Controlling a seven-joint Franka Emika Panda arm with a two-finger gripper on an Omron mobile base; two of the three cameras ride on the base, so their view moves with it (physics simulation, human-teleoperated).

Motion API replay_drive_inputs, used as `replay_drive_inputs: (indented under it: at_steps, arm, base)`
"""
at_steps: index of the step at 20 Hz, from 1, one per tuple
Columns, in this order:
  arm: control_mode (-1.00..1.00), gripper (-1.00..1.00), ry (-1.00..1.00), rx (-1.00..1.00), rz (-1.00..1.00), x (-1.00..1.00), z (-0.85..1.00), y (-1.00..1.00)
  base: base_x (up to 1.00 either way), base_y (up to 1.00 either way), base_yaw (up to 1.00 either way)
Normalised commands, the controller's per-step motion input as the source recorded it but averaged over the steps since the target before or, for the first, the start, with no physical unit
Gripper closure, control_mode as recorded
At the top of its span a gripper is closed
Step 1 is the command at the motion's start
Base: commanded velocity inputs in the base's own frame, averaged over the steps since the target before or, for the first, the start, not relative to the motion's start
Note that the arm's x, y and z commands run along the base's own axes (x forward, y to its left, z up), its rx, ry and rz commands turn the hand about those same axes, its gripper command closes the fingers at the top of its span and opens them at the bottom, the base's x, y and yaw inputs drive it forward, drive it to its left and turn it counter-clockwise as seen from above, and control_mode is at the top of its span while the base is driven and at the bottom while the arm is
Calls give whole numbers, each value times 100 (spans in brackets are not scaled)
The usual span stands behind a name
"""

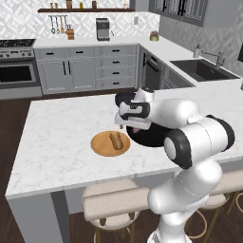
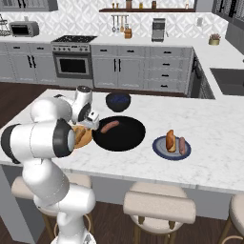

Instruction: Place one bun and one sausage from the bowl on each plate.

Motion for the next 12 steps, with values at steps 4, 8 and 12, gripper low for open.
replay_drive_inputs:
  at_steps: [4, 8, 12]
  arm:
    - [-100, -100, -6, 37, -6, 4, 7, -99]
    - [-100, -100, 0, 23, -3, 25, 0, -63]
    - [-100, -100, 0, 7, -1, 27, 0, -21]
  base:
    - [0, 0, 0]
    - [0, 0, 0]
    - [0, 0, 0]
